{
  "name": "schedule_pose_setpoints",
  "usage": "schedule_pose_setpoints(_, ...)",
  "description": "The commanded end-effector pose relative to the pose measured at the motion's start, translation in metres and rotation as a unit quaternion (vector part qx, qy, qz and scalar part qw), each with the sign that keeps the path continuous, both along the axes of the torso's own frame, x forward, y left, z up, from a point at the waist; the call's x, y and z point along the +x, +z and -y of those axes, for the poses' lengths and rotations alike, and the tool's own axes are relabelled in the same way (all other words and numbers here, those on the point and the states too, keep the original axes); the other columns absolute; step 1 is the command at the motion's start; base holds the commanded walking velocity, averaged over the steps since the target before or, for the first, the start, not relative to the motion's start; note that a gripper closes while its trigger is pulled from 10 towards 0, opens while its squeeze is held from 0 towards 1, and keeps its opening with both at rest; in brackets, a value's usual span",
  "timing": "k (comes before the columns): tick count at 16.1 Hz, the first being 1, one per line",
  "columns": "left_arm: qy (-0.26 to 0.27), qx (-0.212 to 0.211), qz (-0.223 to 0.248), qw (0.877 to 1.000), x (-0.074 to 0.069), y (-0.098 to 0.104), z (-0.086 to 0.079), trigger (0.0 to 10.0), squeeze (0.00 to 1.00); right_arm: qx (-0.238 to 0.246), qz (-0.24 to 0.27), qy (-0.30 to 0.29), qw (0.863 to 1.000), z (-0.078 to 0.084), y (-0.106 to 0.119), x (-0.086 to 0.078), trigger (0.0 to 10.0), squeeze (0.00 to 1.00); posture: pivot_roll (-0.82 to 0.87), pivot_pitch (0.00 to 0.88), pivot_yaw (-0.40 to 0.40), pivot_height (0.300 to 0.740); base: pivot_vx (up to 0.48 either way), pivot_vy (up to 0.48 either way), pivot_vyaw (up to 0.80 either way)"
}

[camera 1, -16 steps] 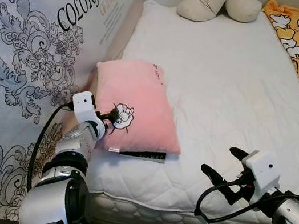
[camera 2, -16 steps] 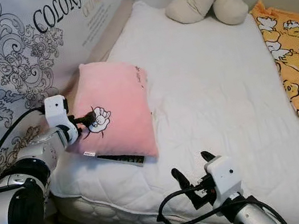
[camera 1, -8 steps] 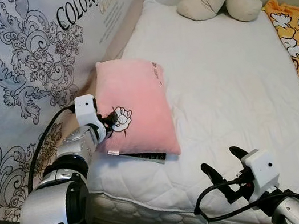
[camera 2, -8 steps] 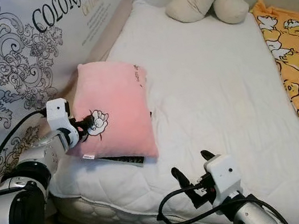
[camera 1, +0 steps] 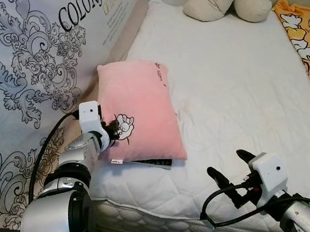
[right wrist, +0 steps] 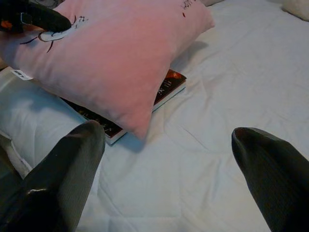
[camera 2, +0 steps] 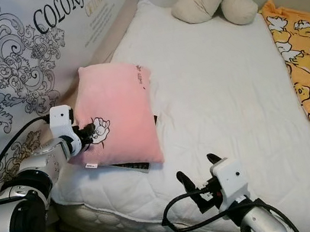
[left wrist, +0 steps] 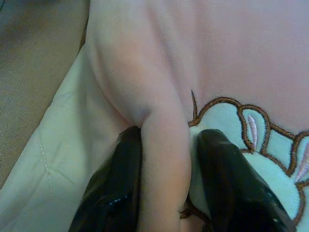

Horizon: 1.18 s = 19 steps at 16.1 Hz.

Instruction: Clean up the room

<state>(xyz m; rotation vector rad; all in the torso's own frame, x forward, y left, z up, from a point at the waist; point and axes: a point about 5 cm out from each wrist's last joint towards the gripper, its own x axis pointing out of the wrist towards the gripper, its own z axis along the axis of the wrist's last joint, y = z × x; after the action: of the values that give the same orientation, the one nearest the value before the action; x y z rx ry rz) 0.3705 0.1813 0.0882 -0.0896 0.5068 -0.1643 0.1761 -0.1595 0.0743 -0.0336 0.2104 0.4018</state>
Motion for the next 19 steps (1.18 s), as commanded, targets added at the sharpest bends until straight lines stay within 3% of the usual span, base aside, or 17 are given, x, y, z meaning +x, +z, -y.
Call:
schedule_pose_setpoints(1,-0.011,0.002,-0.028,1.000,-0.007,-0.013,0.004,0.0,0.00,0.001,-0.005,0.000,1.000,0.002,-0.002,0.001,10.0,0.00,-0.10,0.000,-0.108,0.740,0.000,0.000,0.00)
schedule_pose_setpoints(5,-0.007,-0.008,-0.015,1.000,-0.006,-0.009,0.001,0.0,0.00,0.000,-0.005,0.001,1.000,0.002,-0.003,0.005,10.0,0.00,-0.09,0.000,-0.110,0.740,0.000,0.000,0.00)
schedule_pose_setpoints(11,-0.018,0.015,0.018,1.000,0.002,0.005,-0.003,0.0,0.00,0.001,-0.008,-0.002,1.000,0.000,-0.006,0.007,10.0,0.00,-0.08,0.000,-0.105,0.740,0.000,0.000,0.00)
schedule_pose_setpoints(14,-0.028,0.033,0.047,0.998,0.008,0.018,-0.008,0.0,0.00,0.002,-0.004,-0.004,1.000,0.000,-0.007,0.011,10.0,0.00,-0.07,0.000,-0.101,0.740,0.000,0.000,0.00)
schedule_pose_setpoints(19,-0.063,0.055,0.135,0.987,0.023,0.060,-0.012,0.0,0.00,0.004,-0.001,-0.002,1.000,-0.003,-0.009,0.017,10.0,0.00,-0.04,0.000,-0.093,0.740,0.000,0.000,0.00)
